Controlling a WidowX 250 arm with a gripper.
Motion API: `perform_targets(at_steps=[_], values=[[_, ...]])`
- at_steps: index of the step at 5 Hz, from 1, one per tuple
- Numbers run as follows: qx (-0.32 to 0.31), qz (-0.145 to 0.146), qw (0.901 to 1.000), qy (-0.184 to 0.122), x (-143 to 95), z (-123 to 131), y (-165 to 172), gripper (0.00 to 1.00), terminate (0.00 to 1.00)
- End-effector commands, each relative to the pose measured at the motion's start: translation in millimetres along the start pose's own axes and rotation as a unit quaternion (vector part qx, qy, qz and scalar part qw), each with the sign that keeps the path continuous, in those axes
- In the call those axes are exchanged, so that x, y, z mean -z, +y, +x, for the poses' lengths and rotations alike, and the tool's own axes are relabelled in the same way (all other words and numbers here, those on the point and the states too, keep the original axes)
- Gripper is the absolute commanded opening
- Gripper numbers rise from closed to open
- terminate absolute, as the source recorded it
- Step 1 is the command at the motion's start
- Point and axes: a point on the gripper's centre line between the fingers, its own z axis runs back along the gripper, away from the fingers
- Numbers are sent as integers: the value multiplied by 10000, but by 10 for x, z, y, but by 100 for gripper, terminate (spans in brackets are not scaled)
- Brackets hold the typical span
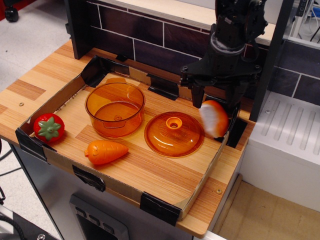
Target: Take sushi out of pot
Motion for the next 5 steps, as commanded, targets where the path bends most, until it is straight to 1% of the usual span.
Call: perform_targets(at_steps=[1,2,3,4,5], values=[[-686,-532,9960,-213,-305,167,13,100,0],[-664,-578,9959,-229,-447,184,50,100,0],[-725,-688,9948,-186,-781,240,129,100,0],[-534,-555,9970,-62,-995,278,217,100,0],[-534,-555,9970,-62,-995,278,217,100,0]])
